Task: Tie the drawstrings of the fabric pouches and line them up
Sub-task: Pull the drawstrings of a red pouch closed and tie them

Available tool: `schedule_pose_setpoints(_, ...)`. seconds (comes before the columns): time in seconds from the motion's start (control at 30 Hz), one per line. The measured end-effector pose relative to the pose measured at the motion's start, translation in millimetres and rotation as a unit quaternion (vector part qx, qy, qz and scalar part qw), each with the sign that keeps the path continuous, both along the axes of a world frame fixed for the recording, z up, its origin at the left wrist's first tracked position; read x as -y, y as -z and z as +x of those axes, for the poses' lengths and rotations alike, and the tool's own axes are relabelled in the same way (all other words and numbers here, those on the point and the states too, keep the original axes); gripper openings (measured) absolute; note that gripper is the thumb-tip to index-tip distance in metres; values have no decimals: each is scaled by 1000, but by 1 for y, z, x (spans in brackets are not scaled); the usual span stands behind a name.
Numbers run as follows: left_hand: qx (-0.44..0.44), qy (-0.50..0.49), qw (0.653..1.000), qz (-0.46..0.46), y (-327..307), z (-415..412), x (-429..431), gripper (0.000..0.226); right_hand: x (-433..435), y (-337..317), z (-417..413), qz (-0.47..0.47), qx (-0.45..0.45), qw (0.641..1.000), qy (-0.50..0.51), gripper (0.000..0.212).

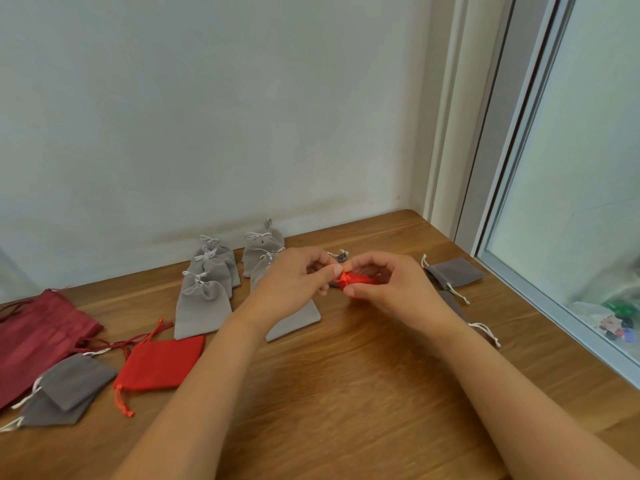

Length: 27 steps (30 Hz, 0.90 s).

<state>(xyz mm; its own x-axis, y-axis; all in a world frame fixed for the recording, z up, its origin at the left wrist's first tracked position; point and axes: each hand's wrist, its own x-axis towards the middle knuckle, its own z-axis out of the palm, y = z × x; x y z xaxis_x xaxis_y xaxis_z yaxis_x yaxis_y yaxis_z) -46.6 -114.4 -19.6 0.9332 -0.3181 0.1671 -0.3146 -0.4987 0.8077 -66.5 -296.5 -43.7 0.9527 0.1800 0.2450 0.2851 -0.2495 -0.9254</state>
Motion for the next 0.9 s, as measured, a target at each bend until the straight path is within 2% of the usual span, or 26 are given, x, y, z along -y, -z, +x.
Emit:
schedule_pose_setpoints(0.23,-22,-18,999,-26,3,-1,6,22,-4,0,-2,28,32,998,37,16)
schedule_pose_setpoints(0.37,-69,-40,987,-137,2,-4,16,39,-5,-2,1,100,6,994,41,12)
schedule_pose_setpoints(0.47,-95,-55,974,-196,5,-6,22,45,-6,-3,2,151,-12,988,6,11)
schedule_pose_setpoints(0.57,-81,-80,970,-214,7,-6,28,42,-11,0,2,139,-28,990,-21,25)
schedule_pose_setpoints(0.7,-82,-97,964,-233,6,-9,32,34,-12,2,1,126,-26,992,-7,14)
schedule_pose_setpoints(0.83,-138,-132,906,-378,-3,-4,22,30,-3,0,3,115,-39,993,-2,10)
schedule_pose_setpoints(0.9,-132,-146,895,-401,-7,2,10,30,-5,0,2,97,-46,994,-5,8)
